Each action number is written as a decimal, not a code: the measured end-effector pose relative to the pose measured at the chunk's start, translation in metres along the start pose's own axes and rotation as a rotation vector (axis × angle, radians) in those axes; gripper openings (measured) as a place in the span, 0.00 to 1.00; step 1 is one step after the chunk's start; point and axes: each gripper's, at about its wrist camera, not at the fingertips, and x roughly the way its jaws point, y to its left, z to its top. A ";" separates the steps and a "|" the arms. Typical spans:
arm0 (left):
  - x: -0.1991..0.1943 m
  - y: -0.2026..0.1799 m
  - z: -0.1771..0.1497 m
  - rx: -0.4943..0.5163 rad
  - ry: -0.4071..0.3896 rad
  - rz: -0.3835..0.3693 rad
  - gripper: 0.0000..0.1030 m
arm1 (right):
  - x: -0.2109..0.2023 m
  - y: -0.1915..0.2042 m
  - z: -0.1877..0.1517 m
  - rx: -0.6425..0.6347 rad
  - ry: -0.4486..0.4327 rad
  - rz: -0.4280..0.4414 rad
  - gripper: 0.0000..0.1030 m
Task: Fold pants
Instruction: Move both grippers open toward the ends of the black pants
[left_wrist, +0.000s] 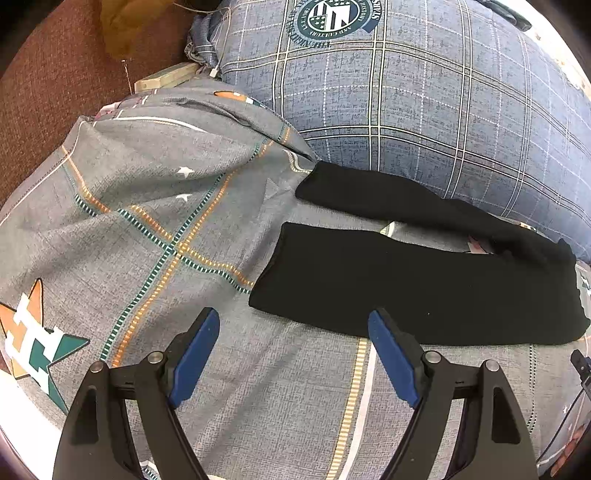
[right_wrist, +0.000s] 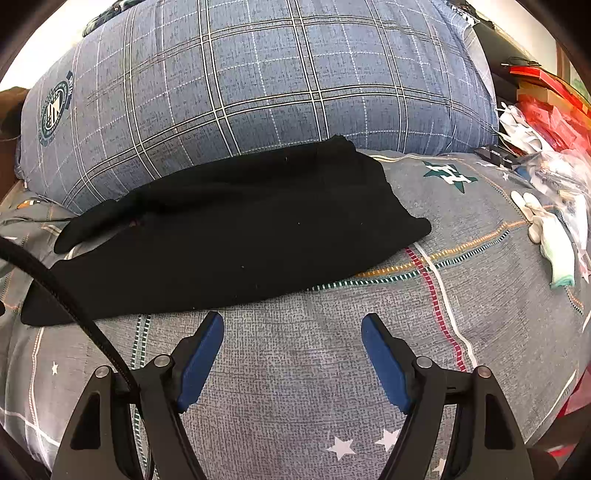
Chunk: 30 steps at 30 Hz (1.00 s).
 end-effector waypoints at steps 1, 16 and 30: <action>0.001 0.001 0.000 -0.002 0.005 -0.001 0.80 | 0.000 0.000 0.000 0.000 0.001 0.000 0.79; 0.004 0.000 -0.004 -0.032 0.045 -0.010 0.80 | 0.001 0.003 0.000 -0.002 0.008 0.001 0.81; 0.004 -0.001 -0.007 -0.035 0.040 -0.023 0.80 | 0.003 0.003 -0.002 0.000 0.014 0.000 0.82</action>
